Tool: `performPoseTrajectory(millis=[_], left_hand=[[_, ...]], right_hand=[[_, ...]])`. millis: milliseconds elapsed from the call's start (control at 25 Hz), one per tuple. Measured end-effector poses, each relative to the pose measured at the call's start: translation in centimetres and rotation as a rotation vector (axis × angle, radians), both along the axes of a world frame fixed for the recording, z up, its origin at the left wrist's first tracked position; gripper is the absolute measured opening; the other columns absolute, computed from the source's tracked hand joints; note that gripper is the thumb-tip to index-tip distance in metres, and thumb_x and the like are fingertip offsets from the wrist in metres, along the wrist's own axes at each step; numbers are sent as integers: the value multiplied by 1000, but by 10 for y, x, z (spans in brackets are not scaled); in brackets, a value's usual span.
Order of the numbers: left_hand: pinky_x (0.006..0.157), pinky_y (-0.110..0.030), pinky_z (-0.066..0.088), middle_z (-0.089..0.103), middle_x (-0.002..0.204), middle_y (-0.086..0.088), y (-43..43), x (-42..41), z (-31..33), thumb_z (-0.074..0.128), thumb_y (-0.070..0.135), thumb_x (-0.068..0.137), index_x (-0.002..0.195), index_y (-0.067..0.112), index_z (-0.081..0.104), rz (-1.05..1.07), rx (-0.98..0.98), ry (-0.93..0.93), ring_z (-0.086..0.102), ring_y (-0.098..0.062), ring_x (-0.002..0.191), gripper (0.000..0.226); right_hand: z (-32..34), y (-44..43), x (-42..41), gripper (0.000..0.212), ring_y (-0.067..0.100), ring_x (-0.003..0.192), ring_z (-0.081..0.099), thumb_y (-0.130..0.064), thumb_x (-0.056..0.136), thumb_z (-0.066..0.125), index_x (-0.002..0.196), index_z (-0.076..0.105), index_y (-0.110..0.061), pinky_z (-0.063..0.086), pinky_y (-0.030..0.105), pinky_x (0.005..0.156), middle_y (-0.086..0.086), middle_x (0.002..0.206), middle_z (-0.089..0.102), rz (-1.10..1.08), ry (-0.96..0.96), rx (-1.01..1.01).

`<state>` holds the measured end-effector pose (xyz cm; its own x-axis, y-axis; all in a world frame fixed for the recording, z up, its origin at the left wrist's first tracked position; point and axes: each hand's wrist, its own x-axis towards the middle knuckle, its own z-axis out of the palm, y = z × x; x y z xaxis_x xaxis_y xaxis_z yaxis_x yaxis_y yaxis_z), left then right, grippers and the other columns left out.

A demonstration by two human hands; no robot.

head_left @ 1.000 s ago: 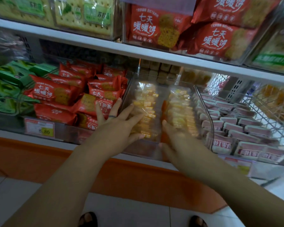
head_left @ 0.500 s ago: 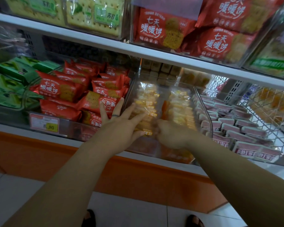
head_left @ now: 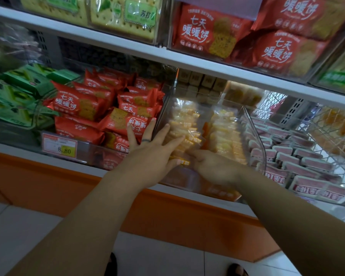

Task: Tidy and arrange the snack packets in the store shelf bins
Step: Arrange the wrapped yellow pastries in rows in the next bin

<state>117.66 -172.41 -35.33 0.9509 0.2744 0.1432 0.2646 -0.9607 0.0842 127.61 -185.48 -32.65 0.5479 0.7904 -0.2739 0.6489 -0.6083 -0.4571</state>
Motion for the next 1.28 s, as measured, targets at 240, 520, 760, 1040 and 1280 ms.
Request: performPoseTrajectory(millis=[240,520,760,1040,1280], left_hand=[[102,-67,-18,-11,158,4,-3,-1,3,27,59,93,143,52,1,18,8,15,-26,-27,140,57],[98,-67,-22,-12,158,5,-1,1,6,22,66,89,144,49,0,31,49,28,-27,-27,140,62],[99,-77,6,53,136,-7,-6,12,-1,26,65,81,129,28,55,-66,251,-182,40,-34,133,67],[102,-69,9,54,135,-11,-6,31,-4,32,57,83,128,17,57,-162,254,-198,51,-28,125,65],[99,-65,19,58,129,-14,21,59,3,24,63,84,129,12,56,-269,390,-72,60,-29,114,75]], right_hand=[[-3,-10,-7,32,31,115,52,-10,93,38,123,51,-11,42,41,96,15,126,56,21,-113,-6],[51,-22,24,58,9,114,48,-24,86,62,139,39,-21,38,27,99,-11,122,48,-278,147,524],[40,19,56,70,20,94,56,-19,78,68,138,33,-12,47,31,74,5,107,56,124,-281,-159],[31,22,90,49,19,106,56,-54,71,69,105,60,-20,36,40,96,-3,104,65,140,-585,-187],[13,33,103,30,19,101,60,-35,77,69,102,67,-18,41,37,95,0,100,69,-6,-355,94]])
